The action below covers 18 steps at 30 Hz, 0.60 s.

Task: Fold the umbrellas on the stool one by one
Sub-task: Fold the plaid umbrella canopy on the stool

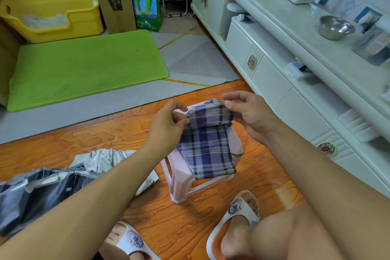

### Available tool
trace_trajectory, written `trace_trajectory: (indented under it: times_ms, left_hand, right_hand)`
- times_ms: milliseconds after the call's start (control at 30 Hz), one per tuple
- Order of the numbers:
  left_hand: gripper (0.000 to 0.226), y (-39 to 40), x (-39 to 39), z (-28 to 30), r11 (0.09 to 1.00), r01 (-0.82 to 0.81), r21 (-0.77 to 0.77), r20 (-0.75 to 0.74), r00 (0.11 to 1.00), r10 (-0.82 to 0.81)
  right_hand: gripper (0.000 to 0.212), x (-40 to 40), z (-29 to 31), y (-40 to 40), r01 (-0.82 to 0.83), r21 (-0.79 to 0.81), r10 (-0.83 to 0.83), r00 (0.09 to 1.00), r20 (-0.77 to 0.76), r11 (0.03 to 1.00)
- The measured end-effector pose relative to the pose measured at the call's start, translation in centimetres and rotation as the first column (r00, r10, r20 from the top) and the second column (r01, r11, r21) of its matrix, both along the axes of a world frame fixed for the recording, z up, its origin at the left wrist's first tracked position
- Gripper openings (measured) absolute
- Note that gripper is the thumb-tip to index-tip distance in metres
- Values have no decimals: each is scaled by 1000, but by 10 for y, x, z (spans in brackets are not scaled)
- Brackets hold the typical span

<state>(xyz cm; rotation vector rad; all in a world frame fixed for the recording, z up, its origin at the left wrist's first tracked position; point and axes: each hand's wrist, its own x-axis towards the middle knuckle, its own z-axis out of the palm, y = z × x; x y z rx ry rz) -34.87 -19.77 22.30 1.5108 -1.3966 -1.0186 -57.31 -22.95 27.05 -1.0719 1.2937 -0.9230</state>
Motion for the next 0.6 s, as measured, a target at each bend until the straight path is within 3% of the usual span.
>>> trace_trajectory:
  times_ms: [100,167,400,500,600]
  left_hand:
    - [14,1,0,-1,995,52,81,-45,998,-48]
    - [20,5,-1,0,984,101,150,-55,994,-94]
    - [8,3,0,1,990,138,12,-6,990,-138]
    - [18,0,3,-4,992,121,41,-10,993,-121]
    - [15,0,1,4,983,83,165,-201,978,-49]
  right_hand:
    - [17,1,2,0,5,-7,-5,1000,6,1000]
    - [17,2,3,0,8,-11,-8,1000,7,1000]
    - [17,3,3,0,-1,-11,2,1000,12,1000]
    - [17,1,4,0,2,-17,-2,1000,1,1000]
    - [17,-1,4,-1,19,-21,-19,1000,-2,1000]
